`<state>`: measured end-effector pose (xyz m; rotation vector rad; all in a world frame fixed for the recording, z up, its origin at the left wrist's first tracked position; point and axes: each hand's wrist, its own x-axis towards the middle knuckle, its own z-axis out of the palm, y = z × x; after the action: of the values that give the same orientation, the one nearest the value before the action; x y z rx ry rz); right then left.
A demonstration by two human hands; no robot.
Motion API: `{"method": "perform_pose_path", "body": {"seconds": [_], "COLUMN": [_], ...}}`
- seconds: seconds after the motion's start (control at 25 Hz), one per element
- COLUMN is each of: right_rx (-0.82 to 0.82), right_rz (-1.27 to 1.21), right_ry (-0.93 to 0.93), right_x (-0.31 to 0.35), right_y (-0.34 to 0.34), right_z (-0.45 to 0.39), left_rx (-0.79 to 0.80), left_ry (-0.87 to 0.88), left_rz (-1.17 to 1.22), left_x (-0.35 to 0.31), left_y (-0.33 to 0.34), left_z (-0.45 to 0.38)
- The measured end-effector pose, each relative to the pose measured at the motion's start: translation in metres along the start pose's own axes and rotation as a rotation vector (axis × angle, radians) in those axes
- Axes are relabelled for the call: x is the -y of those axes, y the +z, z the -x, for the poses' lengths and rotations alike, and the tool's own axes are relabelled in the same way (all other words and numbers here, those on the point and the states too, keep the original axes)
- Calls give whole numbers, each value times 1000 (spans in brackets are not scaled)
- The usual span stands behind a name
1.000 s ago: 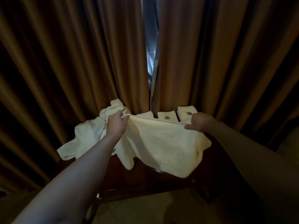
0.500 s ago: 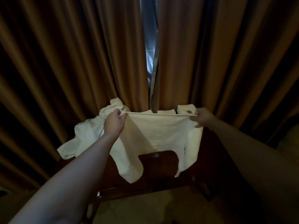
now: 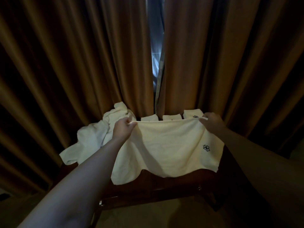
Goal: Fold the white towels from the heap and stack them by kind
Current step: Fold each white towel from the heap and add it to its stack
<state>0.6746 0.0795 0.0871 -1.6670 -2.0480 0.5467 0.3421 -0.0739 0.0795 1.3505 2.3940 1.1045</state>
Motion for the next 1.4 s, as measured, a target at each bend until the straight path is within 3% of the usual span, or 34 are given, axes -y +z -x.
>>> {"method": "perform_pose_path", "body": {"seconds": [0.32,0.52,0.6,0.8,0.96,1.08,1.24,1.4], "right_rx": [-174,-285,-207,108,395,436,465,468], "right_rz": [-25,-21,7,51,168,164,202,126], "right_ry": [-81,-314,-334,-130,48,212,242,302], "right_x": [7,-1,-28,-112,-151,-167,-177,-185], "right_y": [-9,6,36,140,201,216,223,220], "right_z": [-72,-67,-57,-2,44,62,78,77], "left_rx": [-109,-122,-38,234,407,536,803,759], "left_ry": [78,142,116,107,-15,-43,-71,-37], "left_rz": [-27,-21,-70,-193,-194,-260,-540,-674], "left_x": [-29,-18,7,83,116,137,150,131], "left_y": [17,31,56,135,183,209,226,241], "left_z": [-71,-61,-44,22,65,83,96,103]}}
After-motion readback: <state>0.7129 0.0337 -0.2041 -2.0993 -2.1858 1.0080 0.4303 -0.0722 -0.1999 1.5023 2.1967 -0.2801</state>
